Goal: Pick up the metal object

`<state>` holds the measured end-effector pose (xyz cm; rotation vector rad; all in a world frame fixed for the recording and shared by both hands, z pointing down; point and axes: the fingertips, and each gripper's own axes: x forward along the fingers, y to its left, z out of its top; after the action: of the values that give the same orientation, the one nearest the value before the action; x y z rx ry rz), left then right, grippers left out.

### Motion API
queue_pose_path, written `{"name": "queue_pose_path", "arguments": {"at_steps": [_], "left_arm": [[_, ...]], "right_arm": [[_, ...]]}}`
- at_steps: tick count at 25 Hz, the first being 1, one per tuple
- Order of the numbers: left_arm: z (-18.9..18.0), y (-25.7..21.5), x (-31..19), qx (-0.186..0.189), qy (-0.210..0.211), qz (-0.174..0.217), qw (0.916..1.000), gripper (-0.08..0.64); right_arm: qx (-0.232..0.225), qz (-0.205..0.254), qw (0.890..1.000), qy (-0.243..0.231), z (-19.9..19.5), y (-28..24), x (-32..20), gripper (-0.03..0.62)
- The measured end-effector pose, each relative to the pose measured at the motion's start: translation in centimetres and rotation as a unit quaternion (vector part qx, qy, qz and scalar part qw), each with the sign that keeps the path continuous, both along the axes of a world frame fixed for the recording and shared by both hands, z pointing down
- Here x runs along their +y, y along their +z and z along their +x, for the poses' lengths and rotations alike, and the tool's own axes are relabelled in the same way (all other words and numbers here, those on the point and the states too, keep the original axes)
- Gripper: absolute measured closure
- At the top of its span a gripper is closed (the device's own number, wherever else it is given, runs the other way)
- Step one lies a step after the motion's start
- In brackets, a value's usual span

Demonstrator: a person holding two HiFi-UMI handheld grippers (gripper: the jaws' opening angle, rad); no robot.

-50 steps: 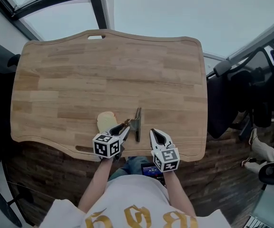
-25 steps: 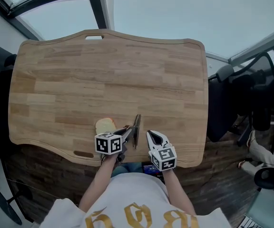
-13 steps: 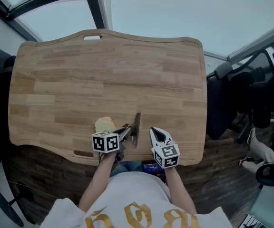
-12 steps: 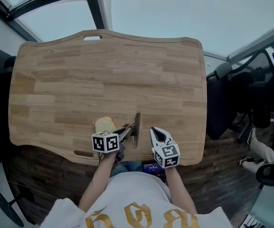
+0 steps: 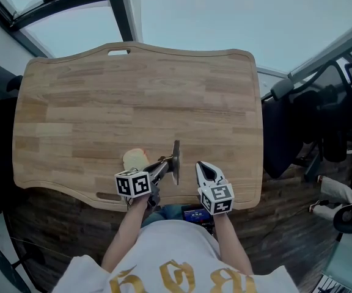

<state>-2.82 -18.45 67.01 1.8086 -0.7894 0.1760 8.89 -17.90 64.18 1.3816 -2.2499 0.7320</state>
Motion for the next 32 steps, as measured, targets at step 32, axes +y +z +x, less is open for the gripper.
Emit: {"name": "queue_pose_path", "arguments": {"at_steps": [32], "left_arm": [[-1.9, -12.2, 1.5, 0.078, -0.031, 0.169, 0.9820, 0.522]], "right_arm": [[-0.009, 0.125, 0.991, 0.039, -0.8, -9.4, 1.5, 0.581]]}}
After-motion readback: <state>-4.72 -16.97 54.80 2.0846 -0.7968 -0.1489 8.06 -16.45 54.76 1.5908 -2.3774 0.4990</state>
